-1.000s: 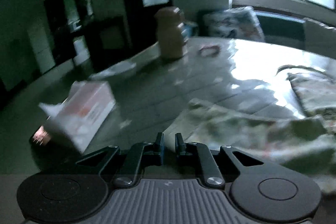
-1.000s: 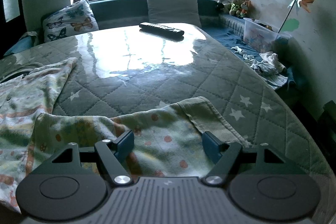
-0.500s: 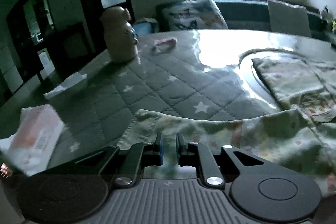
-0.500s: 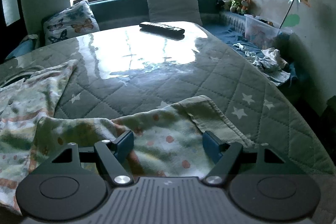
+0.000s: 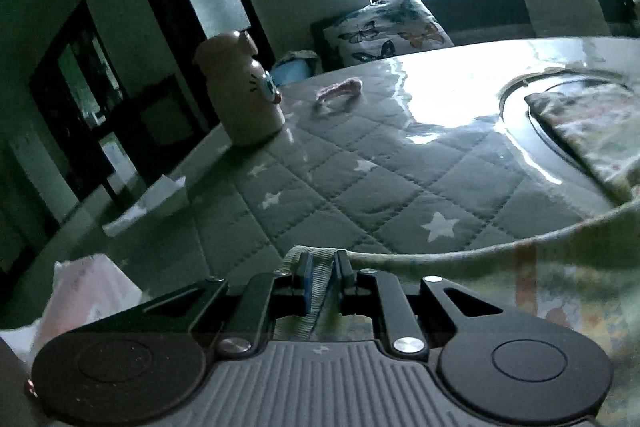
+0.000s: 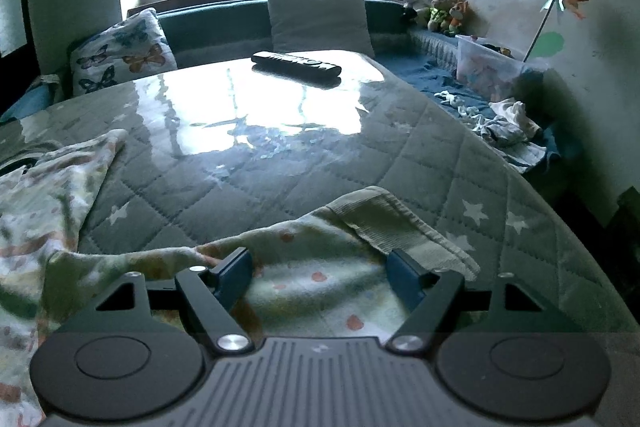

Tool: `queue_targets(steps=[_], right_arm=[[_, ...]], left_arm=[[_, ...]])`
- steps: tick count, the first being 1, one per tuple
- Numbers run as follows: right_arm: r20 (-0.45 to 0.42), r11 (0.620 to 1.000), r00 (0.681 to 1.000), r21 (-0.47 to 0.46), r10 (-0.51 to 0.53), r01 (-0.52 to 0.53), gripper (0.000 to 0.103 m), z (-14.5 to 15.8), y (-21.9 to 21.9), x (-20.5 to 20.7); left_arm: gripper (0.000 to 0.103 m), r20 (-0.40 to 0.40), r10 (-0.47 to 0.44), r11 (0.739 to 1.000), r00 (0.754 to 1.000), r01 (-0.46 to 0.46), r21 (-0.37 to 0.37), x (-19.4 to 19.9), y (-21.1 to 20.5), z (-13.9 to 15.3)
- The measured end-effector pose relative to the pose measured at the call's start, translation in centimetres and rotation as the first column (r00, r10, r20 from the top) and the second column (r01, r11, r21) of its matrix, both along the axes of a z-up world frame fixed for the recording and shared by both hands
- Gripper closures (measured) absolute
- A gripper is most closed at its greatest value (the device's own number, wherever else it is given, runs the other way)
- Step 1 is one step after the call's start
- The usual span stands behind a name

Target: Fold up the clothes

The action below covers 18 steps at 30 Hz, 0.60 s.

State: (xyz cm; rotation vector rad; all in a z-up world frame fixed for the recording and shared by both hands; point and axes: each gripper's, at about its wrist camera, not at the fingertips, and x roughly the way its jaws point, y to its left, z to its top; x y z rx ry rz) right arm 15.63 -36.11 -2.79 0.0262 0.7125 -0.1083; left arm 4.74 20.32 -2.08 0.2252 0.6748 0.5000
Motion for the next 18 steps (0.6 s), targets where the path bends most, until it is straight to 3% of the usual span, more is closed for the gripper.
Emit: queue_targets(steps=[3,10,18], right_arm=[[0.001,1.0,1.0,0.003,0.0,0.0,0.027,0.0,0.0,0.0],[-0.007,0.999,0.999,-0.016,0.032,-0.032,0.028,1.0,0.4,-1.1],[0.023,0.975,0.975,0.029,0.221,-0.222,0.028,3.5,4.1,-3.8]], left_arm=[[0.089,-0.003,-0.004,1.0,1.0,0.004,0.024,0.0,-0.2,-0.2],[0.089,0.009,0.012,0.999,1.0,-0.011,-0.051,-0.5,0.2,0.9],[0.089,0.052,-0.143,0.986,0.988,0.147,-0.078,-2.9,-4.4,3.2]])
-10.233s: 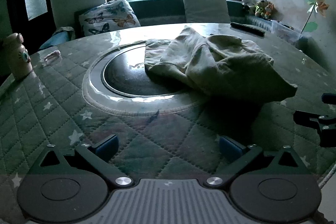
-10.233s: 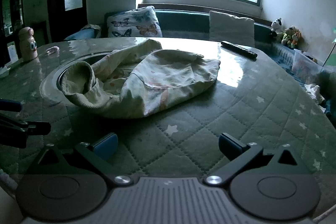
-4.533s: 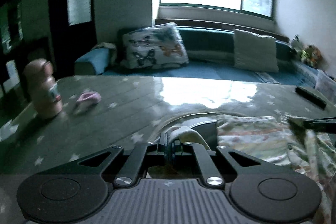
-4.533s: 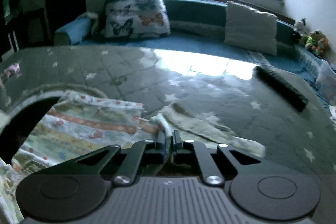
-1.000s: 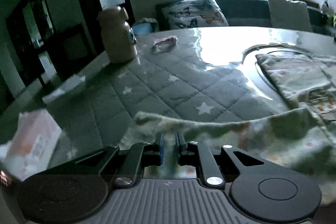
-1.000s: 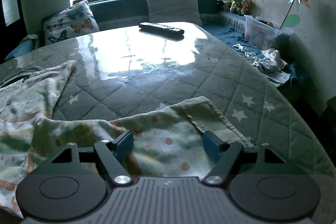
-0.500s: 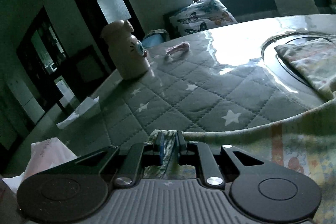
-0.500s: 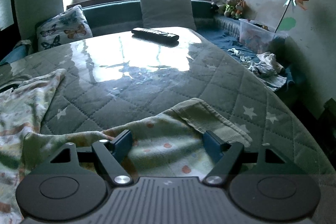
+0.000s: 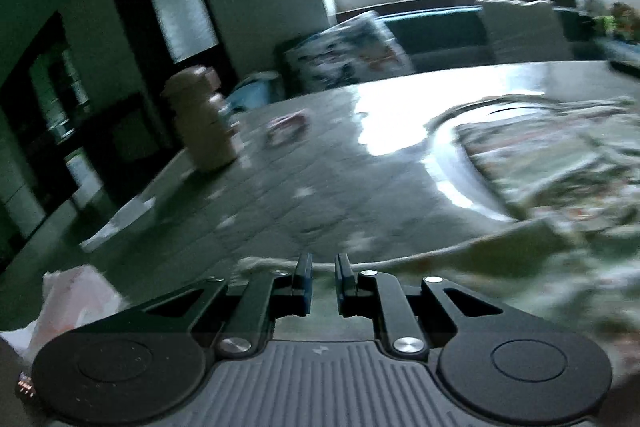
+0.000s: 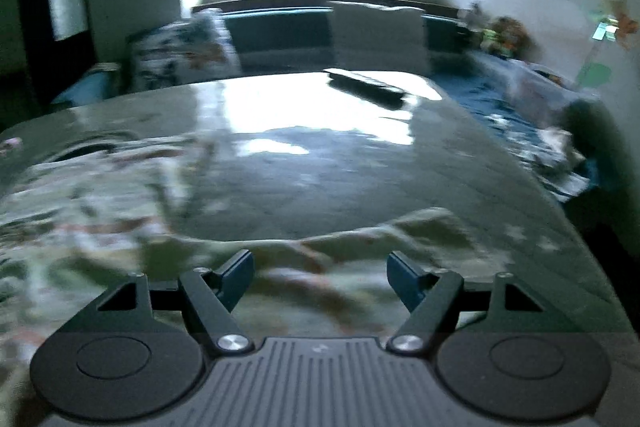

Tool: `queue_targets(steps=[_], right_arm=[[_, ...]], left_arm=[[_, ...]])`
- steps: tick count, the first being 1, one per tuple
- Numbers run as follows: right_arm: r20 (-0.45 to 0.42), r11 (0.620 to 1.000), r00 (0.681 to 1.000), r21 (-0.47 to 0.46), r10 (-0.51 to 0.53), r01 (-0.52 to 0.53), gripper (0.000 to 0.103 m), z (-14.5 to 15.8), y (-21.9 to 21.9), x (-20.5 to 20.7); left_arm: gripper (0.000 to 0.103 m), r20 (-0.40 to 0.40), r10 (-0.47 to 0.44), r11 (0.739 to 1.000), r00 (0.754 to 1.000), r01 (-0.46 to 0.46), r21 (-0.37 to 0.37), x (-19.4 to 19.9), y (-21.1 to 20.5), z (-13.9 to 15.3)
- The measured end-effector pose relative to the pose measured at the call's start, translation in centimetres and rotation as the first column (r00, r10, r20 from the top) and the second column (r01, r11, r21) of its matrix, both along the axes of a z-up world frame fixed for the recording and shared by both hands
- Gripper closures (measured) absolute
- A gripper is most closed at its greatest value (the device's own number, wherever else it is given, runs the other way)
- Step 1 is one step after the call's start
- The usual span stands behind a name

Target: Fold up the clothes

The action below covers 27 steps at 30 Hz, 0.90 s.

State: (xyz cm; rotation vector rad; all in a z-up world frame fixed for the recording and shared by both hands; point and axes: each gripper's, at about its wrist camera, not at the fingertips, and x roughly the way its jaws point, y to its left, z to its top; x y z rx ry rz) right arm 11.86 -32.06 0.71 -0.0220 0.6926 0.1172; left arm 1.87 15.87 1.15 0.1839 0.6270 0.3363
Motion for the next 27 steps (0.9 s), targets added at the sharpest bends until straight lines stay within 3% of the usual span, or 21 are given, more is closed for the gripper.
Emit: queue_targets(steps=[8,15,20,27], right_arm=[[-0.035,0.984,0.984,0.044,0.175,-0.174,0.029,-0.4,4.8,-1.8],[-0.082,0.973,0.97,-0.016,0.228,-0.23,0.029,-2.0,6.2,-3.3],[-0.063,0.966,0.965,-0.013,0.256,-0.257,0.033,-0.8,6.6,-4.2],[-0.044,0.906,0.905,0.053,0.423,-0.42,0.045,1.3,9.7,-6.1]], left_arm=[[0.089,0.017,-0.207,0.977,0.978,0.208,-0.046,-0.4,-6.7,0.3],[0.089,0.016,-0.328,0.943,0.945,0.328,-0.061,-0.3,-10.8,-0.5],[0.089,0.018,-0.406,0.912,0.914,0.406,-0.061,-0.4,-13.1,-0.8],[0.089,-0.01,-0.481,0.874,0.877,0.478,-0.086,-0.6,-15.2,-2.1]])
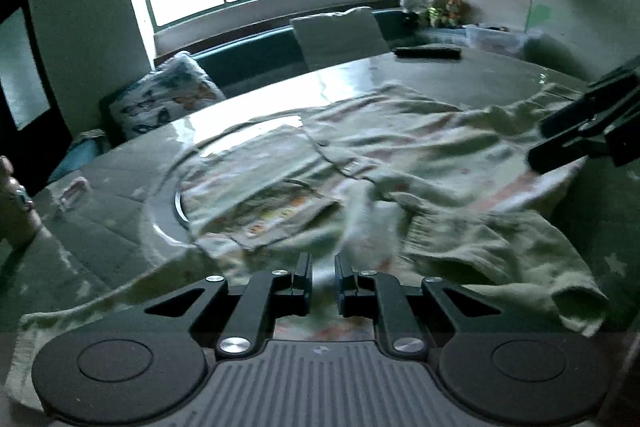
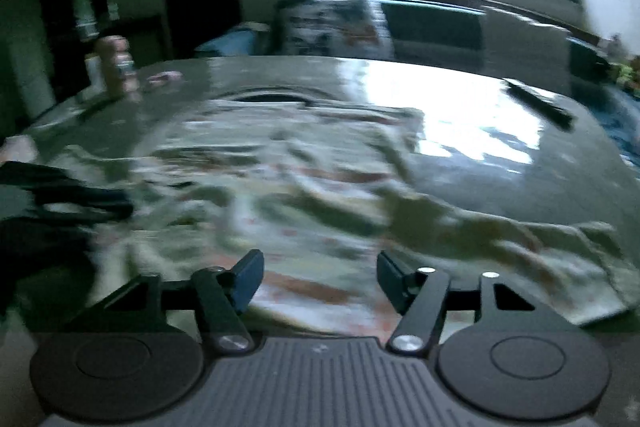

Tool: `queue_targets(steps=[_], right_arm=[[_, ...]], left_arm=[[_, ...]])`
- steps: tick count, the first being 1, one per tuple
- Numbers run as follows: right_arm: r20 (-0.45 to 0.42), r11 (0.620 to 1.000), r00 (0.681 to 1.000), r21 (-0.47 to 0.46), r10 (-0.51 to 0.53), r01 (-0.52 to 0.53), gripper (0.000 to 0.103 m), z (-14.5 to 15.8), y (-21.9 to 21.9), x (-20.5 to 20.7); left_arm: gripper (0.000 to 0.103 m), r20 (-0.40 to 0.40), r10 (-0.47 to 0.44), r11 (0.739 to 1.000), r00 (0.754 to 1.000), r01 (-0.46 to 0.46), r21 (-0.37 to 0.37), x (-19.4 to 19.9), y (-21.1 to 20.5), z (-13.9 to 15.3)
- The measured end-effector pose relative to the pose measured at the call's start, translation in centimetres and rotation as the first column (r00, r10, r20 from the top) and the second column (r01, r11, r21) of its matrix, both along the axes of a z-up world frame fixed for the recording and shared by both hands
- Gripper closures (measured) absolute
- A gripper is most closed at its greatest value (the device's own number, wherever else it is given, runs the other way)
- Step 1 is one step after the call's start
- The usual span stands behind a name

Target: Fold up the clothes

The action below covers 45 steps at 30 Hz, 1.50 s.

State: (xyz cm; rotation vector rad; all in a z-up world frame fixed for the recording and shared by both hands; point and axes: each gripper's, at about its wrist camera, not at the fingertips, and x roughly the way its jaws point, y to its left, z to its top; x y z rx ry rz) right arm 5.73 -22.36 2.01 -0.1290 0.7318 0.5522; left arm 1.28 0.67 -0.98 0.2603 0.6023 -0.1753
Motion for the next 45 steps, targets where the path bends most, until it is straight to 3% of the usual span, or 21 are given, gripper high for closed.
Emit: queue_targets(steps=[8,14,19,31,45], right_arm=[[-0.028,0.975,0.974,0.023,0.223,-0.222,0.058,0.1,5.0,-2.3],[-0.057,0.962,0.961,0.027,0.272,-0.271,0.068,-1.1,7.4,-2.4],[-0.053,0.967,0.966,-0.012,0.252,-0.253,0.097,-2.0,7.9,-2.5],[-0.043,0.976,0.99,0.183,0.131,-0.121,0.099,2.1,2.7,-0.8],[-0.038,0.973,0.987,0.176,0.157,-0.148,0.099,2.1,3.6,-1.1]], left_arm=[[0.089,-0.002,0.0,0.999,1.0,0.0,-0.039,-0.2,0.2,-0.1],[0.089,0.007,0.007,0.998,1.0,-0.007,-0.065,-0.2,0.7,0.4],[0.089,0.005,0.005,0.998,1.0,-0.004,-0.07,-0.1,0.8,0.5],[0.089,0.0,-0.073,0.994,0.997,0.072,-0.081,0.4,-0.5,0.4],[0.089,-0.016,-0.154,0.983,0.988,0.152,-0.103,0.1,-1.8,-0.1]])
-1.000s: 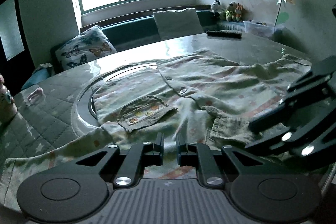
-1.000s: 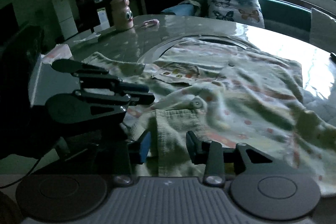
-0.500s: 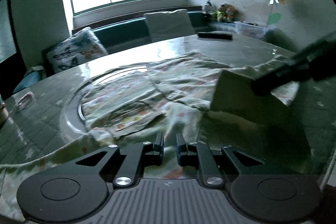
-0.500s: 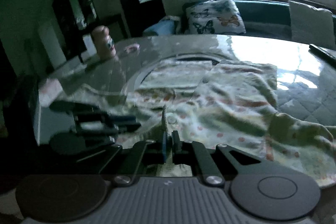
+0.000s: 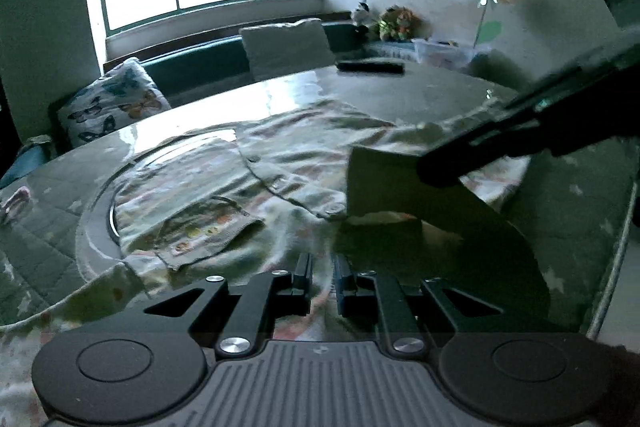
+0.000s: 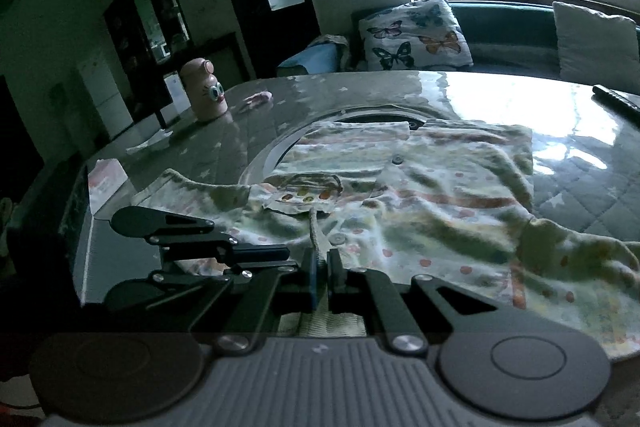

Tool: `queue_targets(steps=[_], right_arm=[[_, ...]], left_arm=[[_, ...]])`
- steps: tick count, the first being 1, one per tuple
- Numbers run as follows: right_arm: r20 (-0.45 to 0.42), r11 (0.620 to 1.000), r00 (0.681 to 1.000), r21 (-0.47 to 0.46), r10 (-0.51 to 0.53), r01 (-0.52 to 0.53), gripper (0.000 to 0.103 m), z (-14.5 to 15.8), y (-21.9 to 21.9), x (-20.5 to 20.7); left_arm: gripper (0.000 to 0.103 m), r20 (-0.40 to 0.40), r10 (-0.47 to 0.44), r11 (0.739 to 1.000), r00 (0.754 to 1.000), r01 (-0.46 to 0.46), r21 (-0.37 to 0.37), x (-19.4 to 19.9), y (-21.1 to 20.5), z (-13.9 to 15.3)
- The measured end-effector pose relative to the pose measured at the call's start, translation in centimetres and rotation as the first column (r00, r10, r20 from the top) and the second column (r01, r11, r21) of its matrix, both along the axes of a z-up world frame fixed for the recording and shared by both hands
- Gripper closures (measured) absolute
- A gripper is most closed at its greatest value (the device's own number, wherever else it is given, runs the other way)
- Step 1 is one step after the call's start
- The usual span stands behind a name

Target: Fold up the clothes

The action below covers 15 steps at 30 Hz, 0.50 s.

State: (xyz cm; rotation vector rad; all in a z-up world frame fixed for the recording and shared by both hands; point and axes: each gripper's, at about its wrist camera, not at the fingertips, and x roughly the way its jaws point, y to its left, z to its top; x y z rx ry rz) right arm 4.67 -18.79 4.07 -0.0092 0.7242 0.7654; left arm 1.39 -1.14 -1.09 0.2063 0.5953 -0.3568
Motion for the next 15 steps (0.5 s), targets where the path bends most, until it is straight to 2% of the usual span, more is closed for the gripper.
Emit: queue_targets(steps=[2,9,15], right_arm=[[0.003,1.0,1.0,-0.009,0.008,-0.007,0.099,-0.1,0.2,0.0],[0.006,0.996,0.998,-0.058,0.068,-0.067,0.099,-0.7,1.3,-0.6],[-0.013,0.983,0.989,-0.108,0.15,-0.151,0.093,-1.6,2.6,-1.4]], left_arm=[[0.089,-0.019,-0.017,1.0,1.0,0.017,-0.007,0.1,-0.4,-0.5],[0.088,-0.008,-0.018,0.999,1.0,0.018,-0.049,-0.5,0.6,0.2],[0.088,0.05,0.049,0.997,0.998,-0.046,-0.068,-1.8,3.3,2.3]])
